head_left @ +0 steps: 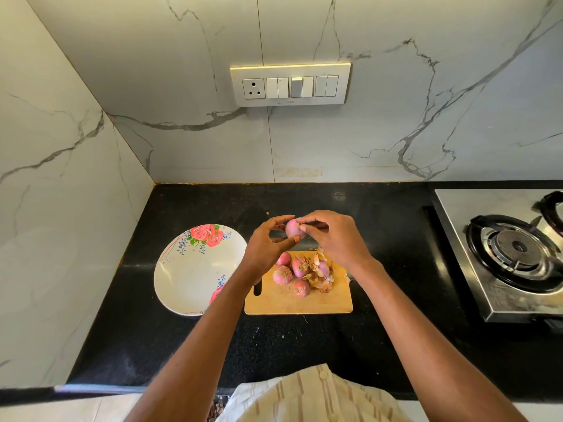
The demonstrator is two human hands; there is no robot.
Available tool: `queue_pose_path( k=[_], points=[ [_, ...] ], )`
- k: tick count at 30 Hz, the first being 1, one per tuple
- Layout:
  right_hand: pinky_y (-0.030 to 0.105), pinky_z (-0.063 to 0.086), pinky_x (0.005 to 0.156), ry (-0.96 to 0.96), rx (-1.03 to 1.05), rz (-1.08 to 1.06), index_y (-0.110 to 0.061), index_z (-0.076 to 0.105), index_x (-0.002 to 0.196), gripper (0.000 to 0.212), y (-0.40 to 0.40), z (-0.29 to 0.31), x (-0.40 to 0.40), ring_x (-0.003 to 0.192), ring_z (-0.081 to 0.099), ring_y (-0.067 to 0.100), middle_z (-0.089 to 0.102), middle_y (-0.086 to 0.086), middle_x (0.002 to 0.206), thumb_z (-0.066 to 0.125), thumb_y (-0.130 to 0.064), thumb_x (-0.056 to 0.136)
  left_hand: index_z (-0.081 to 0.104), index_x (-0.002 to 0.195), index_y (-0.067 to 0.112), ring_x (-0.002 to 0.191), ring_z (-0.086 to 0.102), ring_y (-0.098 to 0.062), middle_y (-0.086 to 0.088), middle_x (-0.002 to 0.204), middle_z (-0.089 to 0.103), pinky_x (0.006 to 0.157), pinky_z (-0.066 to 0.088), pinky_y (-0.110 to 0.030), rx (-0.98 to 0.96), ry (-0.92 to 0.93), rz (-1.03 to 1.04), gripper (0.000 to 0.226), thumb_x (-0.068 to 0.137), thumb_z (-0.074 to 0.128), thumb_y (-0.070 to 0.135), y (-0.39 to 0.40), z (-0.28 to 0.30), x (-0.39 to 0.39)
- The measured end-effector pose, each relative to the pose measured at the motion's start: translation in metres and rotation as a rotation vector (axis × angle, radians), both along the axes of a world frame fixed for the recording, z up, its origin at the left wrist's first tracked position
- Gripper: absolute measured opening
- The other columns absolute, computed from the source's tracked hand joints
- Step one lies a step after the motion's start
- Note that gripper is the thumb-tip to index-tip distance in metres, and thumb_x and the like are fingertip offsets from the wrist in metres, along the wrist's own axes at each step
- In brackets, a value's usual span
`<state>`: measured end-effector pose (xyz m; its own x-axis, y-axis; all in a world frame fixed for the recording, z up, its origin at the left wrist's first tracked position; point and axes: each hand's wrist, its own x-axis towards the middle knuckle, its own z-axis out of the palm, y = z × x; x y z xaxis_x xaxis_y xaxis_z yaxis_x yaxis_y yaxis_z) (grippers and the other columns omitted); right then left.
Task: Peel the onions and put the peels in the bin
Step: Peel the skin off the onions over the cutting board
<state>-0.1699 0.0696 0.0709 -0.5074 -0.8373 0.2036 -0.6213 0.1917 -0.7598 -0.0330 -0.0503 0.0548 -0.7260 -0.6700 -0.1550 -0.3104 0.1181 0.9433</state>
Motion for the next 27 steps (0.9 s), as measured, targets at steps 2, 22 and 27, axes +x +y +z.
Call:
queue_pose_path(
  k=[2, 22, 27],
  points=[
    [0.015, 0.055, 0.082, 0.058, -0.022, 0.006, -0.017, 0.077, 0.111, 0.021, 0.002, 0.000, -0.002, 0.093, 0.067, 0.005, 0.075, -0.004, 0.104, 0.075, -0.017, 0.090, 0.061, 0.134, 0.025, 0.115, 0.061, -0.013, 0.002, 0.132, 0.061, 0.099, 0.051, -0.029, -0.001, -0.007, -0.017, 0.049, 0.089, 0.077, 0.023, 0.000, -0.001, -0.001],
    [0.008, 0.050, 0.078, -0.029, 0.041, -0.024, -0.020, 0.075, 0.107, 0.013, 0.007, -0.005, 0.000, 0.091, 0.066, -0.001, 0.072, -0.012, 0.097, 0.070, -0.023, 0.095, 0.063, 0.134, 0.026, 0.111, 0.057, -0.011, -0.001, 0.137, 0.056, 0.097, 0.047, -0.029, -0.004, -0.047, -0.043, 0.046, 0.091, 0.075, 0.022, 0.004, 0.001, 0.003],
    [0.026, 0.061, 0.086, -0.344, 0.048, -0.059, -0.019, 0.072, 0.116, 0.019, 0.005, -0.015, 0.003, 0.096, 0.071, 0.005, 0.073, -0.007, 0.107, 0.060, -0.021, 0.102, 0.060, 0.133, 0.025, 0.113, 0.059, -0.013, 0.001, 0.135, 0.057, 0.090, 0.049, -0.020, 0.002, -0.021, 0.016, 0.046, 0.089, 0.077, 0.024, 0.007, -0.003, 0.002]
  ],
)
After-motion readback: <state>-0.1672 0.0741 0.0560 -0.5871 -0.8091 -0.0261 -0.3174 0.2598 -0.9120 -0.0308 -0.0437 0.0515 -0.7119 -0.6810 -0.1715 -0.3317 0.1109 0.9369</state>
